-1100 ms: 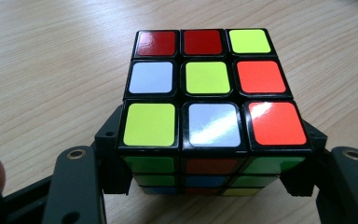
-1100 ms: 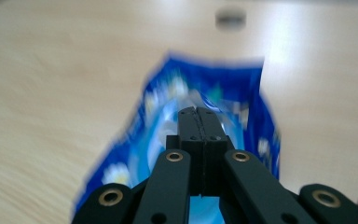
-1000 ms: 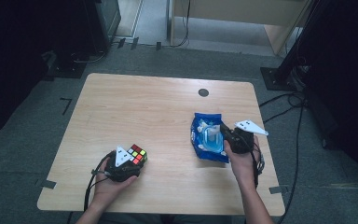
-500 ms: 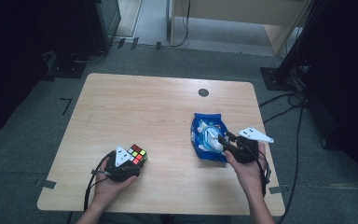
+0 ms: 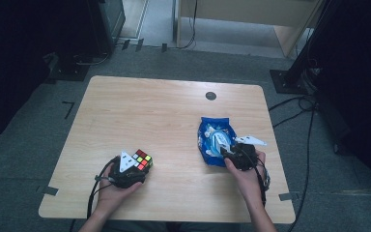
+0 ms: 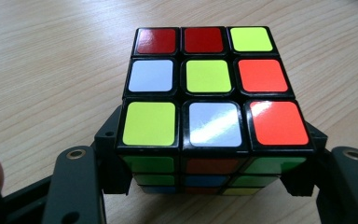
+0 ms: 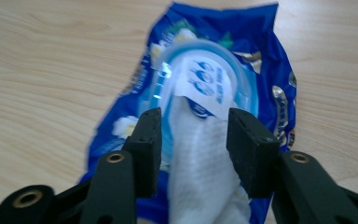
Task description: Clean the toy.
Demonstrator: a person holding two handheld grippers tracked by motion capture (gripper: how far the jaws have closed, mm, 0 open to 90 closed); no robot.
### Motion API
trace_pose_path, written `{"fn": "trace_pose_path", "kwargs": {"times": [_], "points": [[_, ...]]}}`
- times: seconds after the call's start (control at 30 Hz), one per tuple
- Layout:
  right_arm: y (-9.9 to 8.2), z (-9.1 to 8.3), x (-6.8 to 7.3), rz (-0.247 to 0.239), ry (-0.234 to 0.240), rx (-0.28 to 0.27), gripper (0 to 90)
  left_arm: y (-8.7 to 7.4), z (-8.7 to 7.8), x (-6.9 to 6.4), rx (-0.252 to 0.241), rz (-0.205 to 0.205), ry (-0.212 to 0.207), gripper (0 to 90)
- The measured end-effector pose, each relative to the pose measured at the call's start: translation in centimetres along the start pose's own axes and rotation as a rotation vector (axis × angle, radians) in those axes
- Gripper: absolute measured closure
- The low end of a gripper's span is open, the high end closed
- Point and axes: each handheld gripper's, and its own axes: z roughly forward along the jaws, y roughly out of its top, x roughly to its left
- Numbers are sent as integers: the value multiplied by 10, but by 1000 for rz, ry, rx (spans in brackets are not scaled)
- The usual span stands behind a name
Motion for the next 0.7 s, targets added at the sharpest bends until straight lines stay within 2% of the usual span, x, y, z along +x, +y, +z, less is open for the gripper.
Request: {"fn": "trace_pose_path", "kwargs": {"times": [0.1, 0.17, 0.2, 0.23, 0.3, 0.33, 0.37, 0.43, 0.47, 0.5, 0.57, 0.7], "points": [[-1, 16, -3, -9, -45, 73, 582, 0, 1, 1, 13, -3, -5, 335], [-4, 20, -3, -14, -56, 98, 733, 0, 1, 1, 20, 1, -5, 334], [-4, 19, -3, -19, -72, 93, 811, 0, 1, 0, 20, 1, -4, 334], [-4, 17, -3, -18, -75, 79, 853, 0, 1, 0, 18, 2, -2, 335], [-1, 7, -1, -14, -69, 29, 878, 0, 1, 0, 19, 6, -1, 335], [1, 0, 1, -22, -62, -12, 879, 0, 1, 0, 19, 7, 0, 334], [4, -8, 4, -30, -40, -49, 878, 0, 1, 0, 19, 7, 0, 334], [8, -24, 11, -62, 34, -136, 876, 0, 1, 0, 18, 7, 0, 334], [10, -30, 16, -79, 58, -155, 874, 0, 1, 0, 18, 8, 0, 334], [10, -33, 20, -87, 84, -155, 870, 0, 1, 0, 18, 8, 1, 334], [10, -30, 28, -105, 167, -124, 857, 1, 1, 0, 18, 8, 3, 334], [0, -15, 48, -164, 221, -69, 864, 0, 1, 0, 18, 6, 5, 336]]}}
